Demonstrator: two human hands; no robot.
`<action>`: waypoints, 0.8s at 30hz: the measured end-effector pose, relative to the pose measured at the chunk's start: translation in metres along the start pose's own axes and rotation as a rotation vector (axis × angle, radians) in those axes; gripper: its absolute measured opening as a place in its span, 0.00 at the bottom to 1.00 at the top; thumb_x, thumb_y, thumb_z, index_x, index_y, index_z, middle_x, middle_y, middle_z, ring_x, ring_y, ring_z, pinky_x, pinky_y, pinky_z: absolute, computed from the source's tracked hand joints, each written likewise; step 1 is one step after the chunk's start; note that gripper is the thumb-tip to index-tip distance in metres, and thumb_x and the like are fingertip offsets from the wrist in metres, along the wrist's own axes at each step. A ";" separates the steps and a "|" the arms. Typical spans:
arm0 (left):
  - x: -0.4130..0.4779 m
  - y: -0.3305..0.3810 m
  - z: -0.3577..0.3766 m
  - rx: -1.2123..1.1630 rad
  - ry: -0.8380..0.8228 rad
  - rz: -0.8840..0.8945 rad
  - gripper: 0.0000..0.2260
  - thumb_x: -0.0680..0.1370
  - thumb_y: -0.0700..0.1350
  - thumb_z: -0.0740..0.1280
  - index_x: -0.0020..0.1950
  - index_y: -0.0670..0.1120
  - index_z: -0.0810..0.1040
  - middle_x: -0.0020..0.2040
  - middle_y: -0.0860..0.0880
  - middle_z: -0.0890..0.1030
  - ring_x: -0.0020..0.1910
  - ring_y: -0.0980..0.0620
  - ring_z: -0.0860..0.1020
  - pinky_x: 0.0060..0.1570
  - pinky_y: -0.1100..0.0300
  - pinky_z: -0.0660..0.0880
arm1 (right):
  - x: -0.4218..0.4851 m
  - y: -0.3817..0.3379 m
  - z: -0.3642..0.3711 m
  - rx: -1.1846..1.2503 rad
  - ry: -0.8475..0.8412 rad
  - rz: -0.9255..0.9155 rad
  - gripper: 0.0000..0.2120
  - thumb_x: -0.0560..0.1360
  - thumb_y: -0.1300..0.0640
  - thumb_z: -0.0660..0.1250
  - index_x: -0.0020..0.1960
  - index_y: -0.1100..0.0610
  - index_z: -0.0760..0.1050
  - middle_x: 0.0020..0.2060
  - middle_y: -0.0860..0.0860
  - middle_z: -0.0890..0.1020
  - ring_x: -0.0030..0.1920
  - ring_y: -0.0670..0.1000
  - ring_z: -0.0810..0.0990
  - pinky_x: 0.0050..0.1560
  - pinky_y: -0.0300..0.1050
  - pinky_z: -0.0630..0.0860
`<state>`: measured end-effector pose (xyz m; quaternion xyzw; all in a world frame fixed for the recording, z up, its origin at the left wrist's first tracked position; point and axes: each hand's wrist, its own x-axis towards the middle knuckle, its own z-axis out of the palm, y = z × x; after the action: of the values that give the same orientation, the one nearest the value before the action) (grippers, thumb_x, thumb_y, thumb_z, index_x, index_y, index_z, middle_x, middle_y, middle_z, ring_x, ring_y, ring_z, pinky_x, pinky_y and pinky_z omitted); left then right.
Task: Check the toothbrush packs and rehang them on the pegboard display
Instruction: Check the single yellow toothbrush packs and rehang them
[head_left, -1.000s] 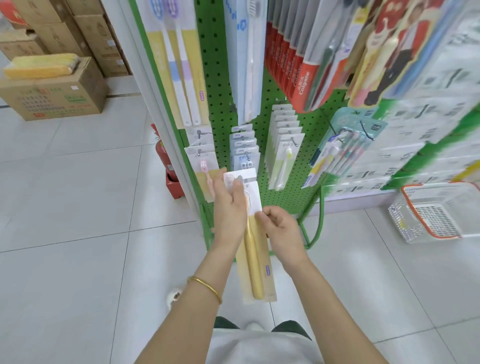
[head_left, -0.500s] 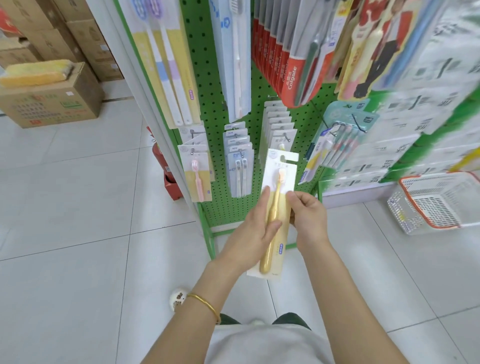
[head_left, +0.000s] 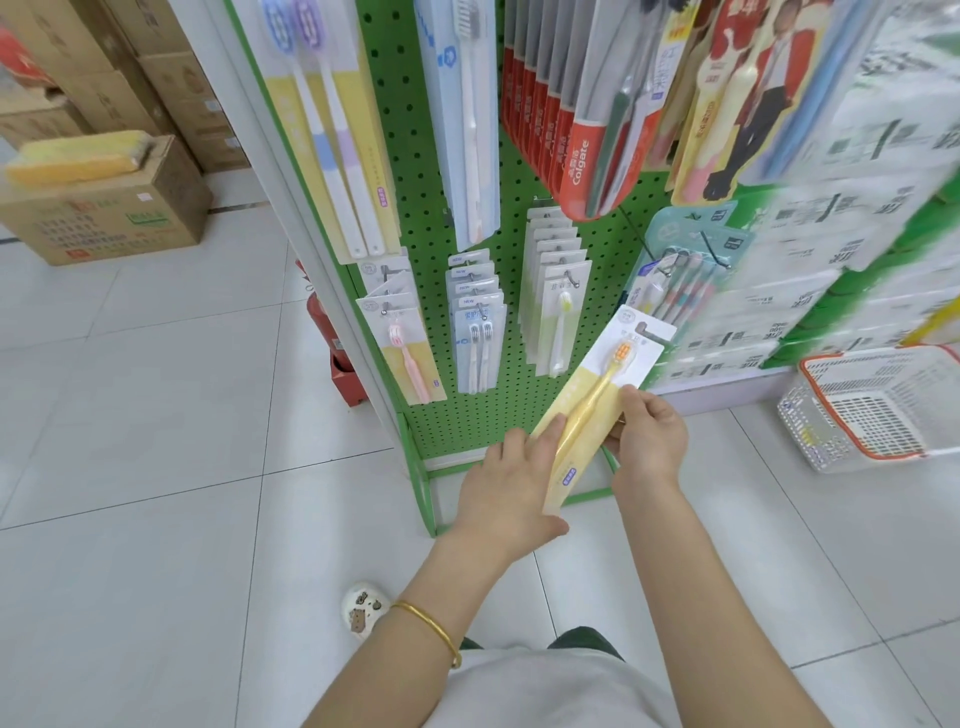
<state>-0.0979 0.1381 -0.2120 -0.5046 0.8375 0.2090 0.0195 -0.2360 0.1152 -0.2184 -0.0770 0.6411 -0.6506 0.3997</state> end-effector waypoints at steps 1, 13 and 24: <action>0.001 0.001 0.000 -0.007 -0.002 -0.005 0.46 0.72 0.52 0.70 0.78 0.54 0.40 0.67 0.46 0.62 0.64 0.44 0.65 0.59 0.52 0.68 | 0.000 -0.001 0.000 0.006 -0.025 -0.001 0.09 0.79 0.59 0.63 0.39 0.55 0.73 0.34 0.52 0.77 0.34 0.51 0.76 0.31 0.41 0.75; 0.005 -0.009 -0.001 -0.737 -0.109 -0.113 0.21 0.79 0.39 0.60 0.71 0.49 0.63 0.58 0.50 0.77 0.54 0.49 0.79 0.50 0.54 0.75 | 0.001 0.000 0.000 0.083 -0.227 0.033 0.09 0.76 0.63 0.66 0.52 0.58 0.67 0.40 0.54 0.78 0.41 0.52 0.79 0.37 0.44 0.77; 0.019 -0.016 -0.025 -0.959 0.182 -0.300 0.12 0.80 0.52 0.62 0.47 0.44 0.75 0.42 0.50 0.80 0.41 0.50 0.78 0.39 0.59 0.72 | -0.006 -0.007 0.001 -0.074 -0.570 -0.052 0.04 0.75 0.67 0.65 0.46 0.62 0.79 0.40 0.55 0.85 0.38 0.52 0.82 0.37 0.44 0.78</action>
<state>-0.0887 0.1066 -0.1990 -0.5877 0.5641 0.5197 -0.2575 -0.2341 0.1175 -0.2093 -0.2878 0.5239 -0.5889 0.5440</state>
